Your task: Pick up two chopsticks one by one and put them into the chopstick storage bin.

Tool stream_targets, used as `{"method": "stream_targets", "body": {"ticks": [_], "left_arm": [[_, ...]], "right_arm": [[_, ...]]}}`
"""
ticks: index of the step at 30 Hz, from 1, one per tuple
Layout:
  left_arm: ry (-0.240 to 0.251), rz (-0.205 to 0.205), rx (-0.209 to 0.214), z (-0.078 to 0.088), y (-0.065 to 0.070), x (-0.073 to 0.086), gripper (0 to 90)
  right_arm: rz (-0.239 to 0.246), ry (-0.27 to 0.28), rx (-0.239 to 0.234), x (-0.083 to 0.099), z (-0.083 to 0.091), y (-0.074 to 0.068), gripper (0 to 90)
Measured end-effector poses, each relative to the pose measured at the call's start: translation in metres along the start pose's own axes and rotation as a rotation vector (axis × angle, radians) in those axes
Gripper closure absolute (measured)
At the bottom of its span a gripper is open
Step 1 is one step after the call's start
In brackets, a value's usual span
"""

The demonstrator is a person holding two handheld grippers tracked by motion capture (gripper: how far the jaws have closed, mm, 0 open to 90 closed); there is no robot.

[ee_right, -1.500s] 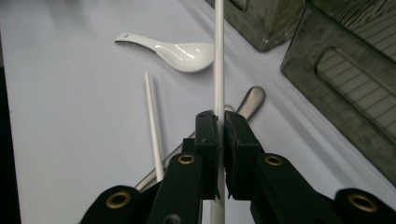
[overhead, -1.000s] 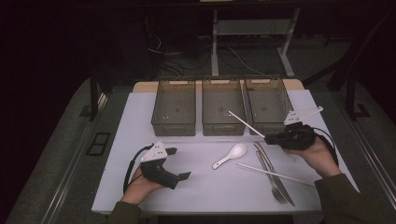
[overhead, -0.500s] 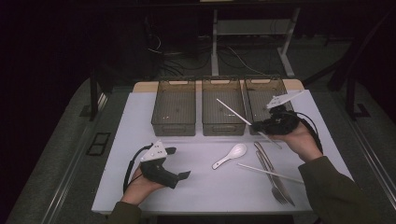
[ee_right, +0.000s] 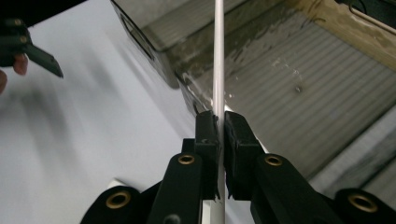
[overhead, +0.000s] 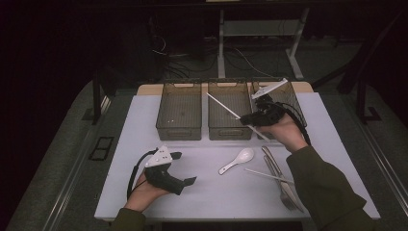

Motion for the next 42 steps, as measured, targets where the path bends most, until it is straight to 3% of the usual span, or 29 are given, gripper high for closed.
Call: {"method": "stream_targets", "body": {"ticks": [10,15,28,42], "left_arm": [[-0.006,-0.004,-0.004,0.0,0.0,0.001,0.0],[0.001,-0.003,0.0,-0.001,0.0,0.0,0.0],[0.008,-0.007,0.007,0.0,0.0,-0.001,0.0],[0.024,0.003,0.021,0.0,0.002,-0.003,0.0]], "right_arm": [[0.015,-0.014,0.011,-0.037,-0.02,-0.019,84.8],[-0.005,-0.027,0.014,-0.053,-0.039,-0.026,84.7],[-0.028,-0.062,0.015,-0.082,-0.083,-0.042,84.7],[-0.054,-0.105,0.052,-0.106,-0.122,-0.058,84.7]]}}
Point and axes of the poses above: each handheld gripper's, and its own axes: z roughly backward along the jaws, x roughly out of its underside, y roughly to its right, the point moved 9 cm from there along -z, roughly forward along the jaws, and after that the axes turned 15 degrees about x, right-handed, at the moved point
